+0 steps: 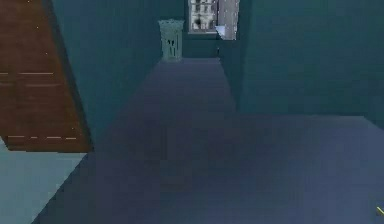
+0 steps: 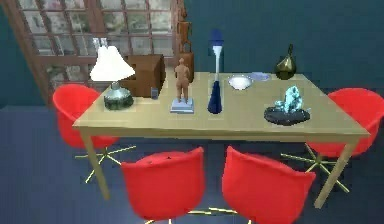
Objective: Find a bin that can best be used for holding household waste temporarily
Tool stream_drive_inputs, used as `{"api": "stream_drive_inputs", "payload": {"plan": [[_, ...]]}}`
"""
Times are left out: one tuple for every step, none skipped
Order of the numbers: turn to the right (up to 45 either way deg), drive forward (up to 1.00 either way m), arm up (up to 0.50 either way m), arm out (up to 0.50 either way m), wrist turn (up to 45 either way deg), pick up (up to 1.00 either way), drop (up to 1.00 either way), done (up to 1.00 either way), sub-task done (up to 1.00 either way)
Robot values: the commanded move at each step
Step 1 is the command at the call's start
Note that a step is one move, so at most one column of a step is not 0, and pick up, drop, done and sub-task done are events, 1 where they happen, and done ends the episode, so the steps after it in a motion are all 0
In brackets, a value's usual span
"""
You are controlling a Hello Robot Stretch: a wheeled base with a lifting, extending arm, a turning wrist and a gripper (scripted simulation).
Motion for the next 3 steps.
{"api": "stream_drive_inputs", "payload": {"plan": [[0.0, 1.00, 0.00, 0.00, 0.0, 0.00, 0.00, 0.00, 0.00], [0.0, 1.00, 0.00, 0.00, 0.0, 0.00, 0.00, 0.00, 0.00], [0.0, 1.00, 0.00, 0.00, 0.0, 0.00, 0.00, 0.00, 0.00]]}}
